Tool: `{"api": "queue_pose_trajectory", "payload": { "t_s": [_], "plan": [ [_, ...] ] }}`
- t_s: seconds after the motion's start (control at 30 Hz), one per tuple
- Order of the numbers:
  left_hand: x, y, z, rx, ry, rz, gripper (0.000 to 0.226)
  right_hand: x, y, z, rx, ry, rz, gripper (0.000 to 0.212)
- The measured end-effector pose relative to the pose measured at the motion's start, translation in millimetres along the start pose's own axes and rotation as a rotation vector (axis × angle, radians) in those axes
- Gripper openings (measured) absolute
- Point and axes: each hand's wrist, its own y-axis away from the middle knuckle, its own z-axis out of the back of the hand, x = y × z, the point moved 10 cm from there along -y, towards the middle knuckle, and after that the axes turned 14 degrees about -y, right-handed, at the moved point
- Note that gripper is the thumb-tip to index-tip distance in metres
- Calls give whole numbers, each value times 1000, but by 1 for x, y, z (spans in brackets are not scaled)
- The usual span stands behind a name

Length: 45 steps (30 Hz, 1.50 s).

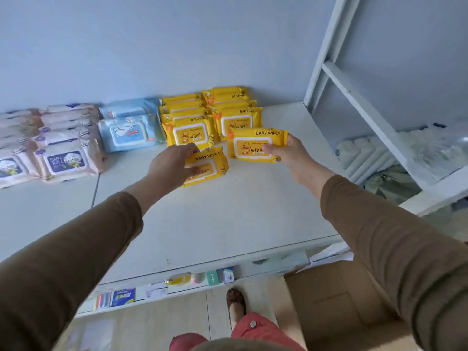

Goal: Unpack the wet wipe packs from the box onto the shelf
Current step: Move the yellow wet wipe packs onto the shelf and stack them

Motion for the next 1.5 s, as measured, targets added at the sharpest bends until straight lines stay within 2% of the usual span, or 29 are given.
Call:
{"api": "queue_pose_trajectory", "payload": {
  "t_s": [0.2,0.3,0.4,0.53,0.63,0.8,1.0,1.07,1.1,1.17,1.27,1.33,1.43,1.5],
  "plan": [
    [16,-66,-16,54,-62,-7,52,-13,-75,-21,79,17,-95,42],
    [23,-90,-18,36,-51,-6,54,-19,-96,-29,105,22,-106,40],
    [23,-105,-19,6,-82,-24,58,-23,-107,-27,9,26,-65,44],
    [27,-104,-8,-136,-107,22,60,-22,-103,-10,-182,181,82,47],
    [32,-97,-9,-197,-169,4,57,-27,-100,-11,-161,273,113,56],
    [38,-100,-16,-155,-170,40,54,-23,-108,-19,-125,483,125,61],
    [36,-99,-16,-164,-215,92,54,-21,-110,-18,-144,521,86,61],
    [33,-93,-13,-201,-224,91,55,-16,-104,-16,-189,531,101,71],
    [31,-89,-11,-230,-223,86,57,-10,-98,-14,-225,589,142,82],
    [26,-83,-9,-272,-217,60,69,12,-86,-19,-254,811,302,104],
    [23,-85,-17,-207,-261,-19,99,35,-77,-49,-89,1179,550,117],
    [23,-94,-22,-129,-358,-62,116,37,-84,-65,45,1352,562,123],
    [24,-107,-32,-30,-451,-110,122,28,-99,-92,244,1561,535,128],
    [29,-113,-38,18,-403,-81,119,13,-105,-109,390,1640,533,125]
  ]
}}
